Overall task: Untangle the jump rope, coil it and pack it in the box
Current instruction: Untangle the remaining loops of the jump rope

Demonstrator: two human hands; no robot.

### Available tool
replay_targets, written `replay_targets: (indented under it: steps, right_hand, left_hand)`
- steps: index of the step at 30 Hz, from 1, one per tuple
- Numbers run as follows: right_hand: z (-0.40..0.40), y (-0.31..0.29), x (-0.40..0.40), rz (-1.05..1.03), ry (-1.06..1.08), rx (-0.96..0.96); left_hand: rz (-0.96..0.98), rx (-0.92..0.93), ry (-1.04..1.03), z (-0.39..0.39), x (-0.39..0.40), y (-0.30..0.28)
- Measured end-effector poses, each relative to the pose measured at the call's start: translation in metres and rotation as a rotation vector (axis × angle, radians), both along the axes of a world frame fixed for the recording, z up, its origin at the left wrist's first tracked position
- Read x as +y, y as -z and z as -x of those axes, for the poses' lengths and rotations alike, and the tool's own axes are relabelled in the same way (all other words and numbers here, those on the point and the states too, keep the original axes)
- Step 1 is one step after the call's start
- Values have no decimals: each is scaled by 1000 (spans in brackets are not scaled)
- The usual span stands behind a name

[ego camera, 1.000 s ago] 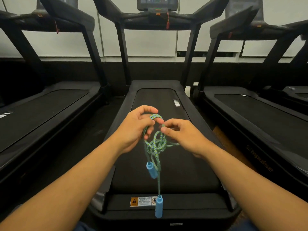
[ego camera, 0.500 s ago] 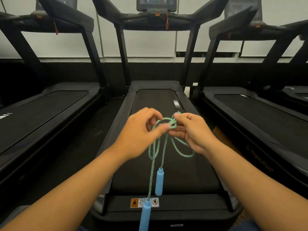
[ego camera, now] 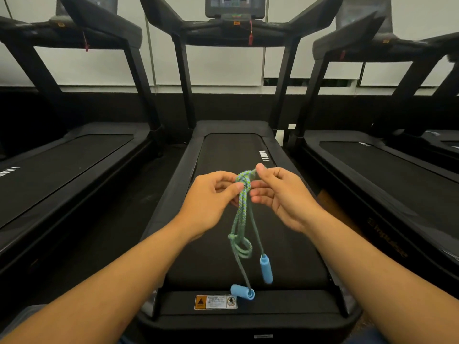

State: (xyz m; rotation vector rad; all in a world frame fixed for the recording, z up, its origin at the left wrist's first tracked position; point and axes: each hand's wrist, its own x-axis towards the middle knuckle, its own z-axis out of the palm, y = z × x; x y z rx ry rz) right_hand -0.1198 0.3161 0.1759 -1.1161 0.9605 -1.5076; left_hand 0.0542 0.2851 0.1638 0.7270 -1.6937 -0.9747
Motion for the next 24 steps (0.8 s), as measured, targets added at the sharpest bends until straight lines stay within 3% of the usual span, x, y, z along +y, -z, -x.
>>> replay_targets:
  steps: [6, 14, 19, 24]
  right_hand:
    - [-7, 2, 3, 164, 137, 270]
    - [-10, 3, 2, 126, 168, 317]
    - [-10, 3, 1, 148, 213, 371]
    - [-4, 2, 2, 234, 260, 635]
  left_hand:
    - [30, 22, -36, 0, -5, -1]
    - [174, -134, -69, -7, -7, 0]
    - [347, -244, -141, -3, -3, 1]
    - [560, -386, -252, -4, -3, 1]
